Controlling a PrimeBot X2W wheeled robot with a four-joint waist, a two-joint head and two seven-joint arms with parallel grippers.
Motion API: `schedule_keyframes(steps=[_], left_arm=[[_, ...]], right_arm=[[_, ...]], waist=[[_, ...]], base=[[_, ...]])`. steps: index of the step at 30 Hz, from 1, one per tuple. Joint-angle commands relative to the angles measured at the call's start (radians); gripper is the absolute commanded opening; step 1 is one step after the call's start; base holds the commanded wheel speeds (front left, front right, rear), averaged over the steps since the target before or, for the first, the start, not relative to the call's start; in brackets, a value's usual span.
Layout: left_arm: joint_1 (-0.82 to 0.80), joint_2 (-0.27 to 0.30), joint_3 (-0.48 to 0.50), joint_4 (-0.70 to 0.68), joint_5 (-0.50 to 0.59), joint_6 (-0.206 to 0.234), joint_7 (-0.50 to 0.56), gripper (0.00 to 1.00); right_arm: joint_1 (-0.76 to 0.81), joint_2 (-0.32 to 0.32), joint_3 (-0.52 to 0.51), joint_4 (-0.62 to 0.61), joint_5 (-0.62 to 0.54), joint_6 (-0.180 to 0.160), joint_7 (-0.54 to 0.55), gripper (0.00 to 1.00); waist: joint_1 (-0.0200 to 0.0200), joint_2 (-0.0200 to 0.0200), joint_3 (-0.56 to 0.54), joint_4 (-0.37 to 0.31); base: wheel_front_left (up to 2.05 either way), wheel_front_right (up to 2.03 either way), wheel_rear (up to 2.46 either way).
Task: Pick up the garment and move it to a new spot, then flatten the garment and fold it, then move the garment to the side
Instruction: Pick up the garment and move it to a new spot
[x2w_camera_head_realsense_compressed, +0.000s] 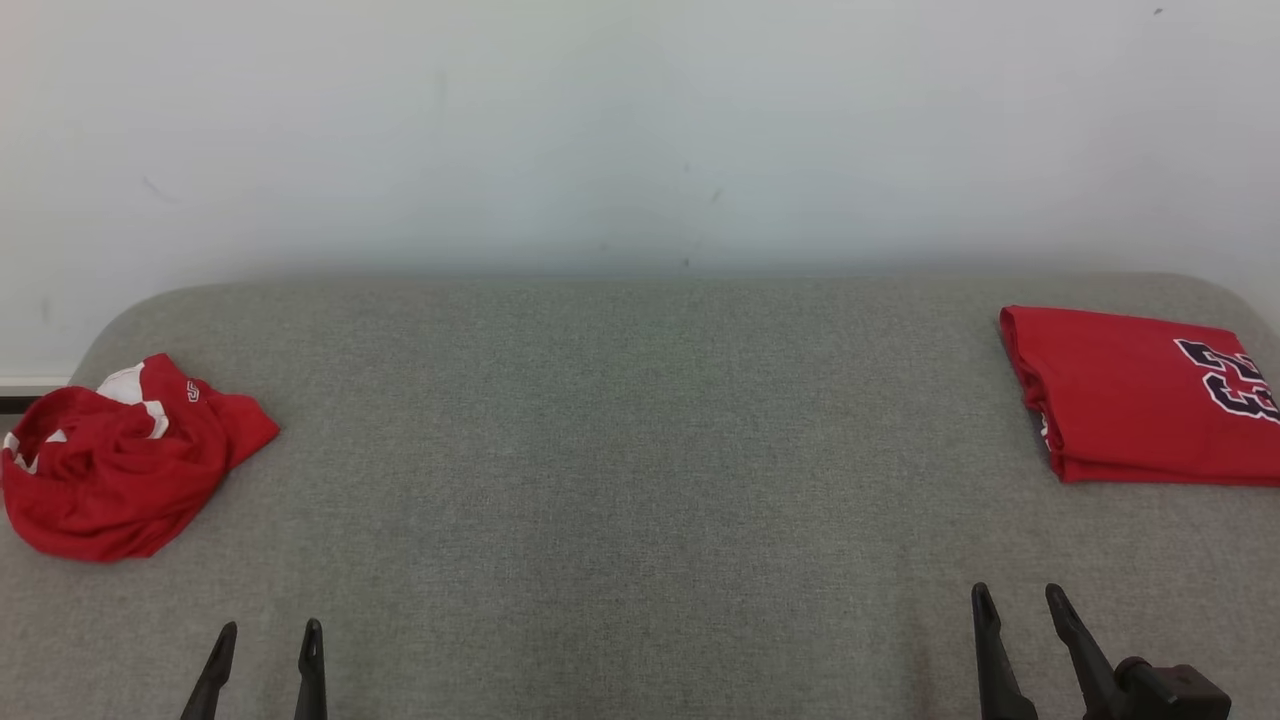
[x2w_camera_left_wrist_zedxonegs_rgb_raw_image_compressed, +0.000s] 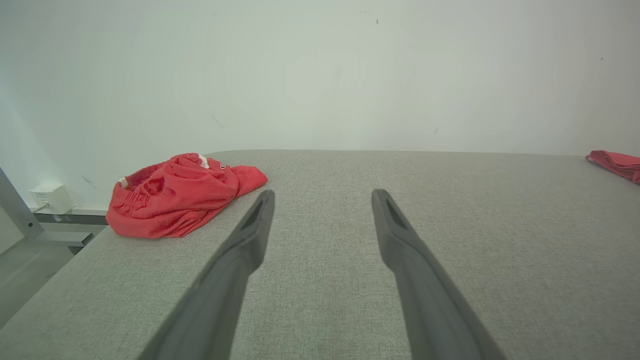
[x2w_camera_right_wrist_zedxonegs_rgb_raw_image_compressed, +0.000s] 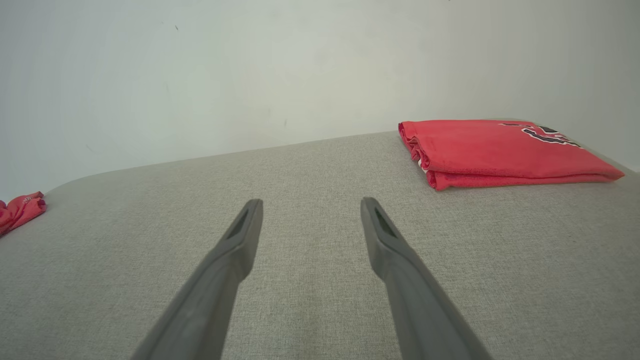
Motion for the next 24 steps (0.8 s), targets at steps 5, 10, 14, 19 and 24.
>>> schedule_keyframes(steps=[5,10,14,19,24], left_arm=[[-0.001,0.012,-0.005,-0.002,-0.014,0.001,-0.003,1.0],[-0.006,0.015,-0.008,-0.005,-0.013,0.01,0.002,1.0],[-0.003,0.022,-0.002,-0.005,-0.015,0.019,0.008,1.0],[0.001,0.028,0.005,-0.008,-0.016,0.034,0.016,1.0],[0.009,0.034,0.01,-0.011,-0.02,0.043,0.021,1.0]], right_arm=[[0.007,0.002,0.0,0.003,0.003,-0.003,-0.007,1.0],[0.015,0.003,0.006,0.002,0.009,-0.003,-0.005,1.0],[0.02,0.003,0.014,0.006,0.011,-0.003,-0.008,1.0],[0.02,0.003,0.017,0.011,0.017,-0.003,-0.012,1.0],[0.017,0.004,0.024,0.014,0.016,-0.003,-0.013,1.0]], waist=[[0.0,0.0,-0.004,0.015],[0.0,0.0,-0.005,0.058],[0.0,0.0,-0.005,0.115],[0.0,0.0,-0.005,0.223],[0.0,0.0,-0.004,0.291]], base=[[0.0,0.0,0.0],[0.0,0.0,0.0],[0.0,0.0,0.0],[0.0,0.0,0.0],[0.0,0.0,0.0]])
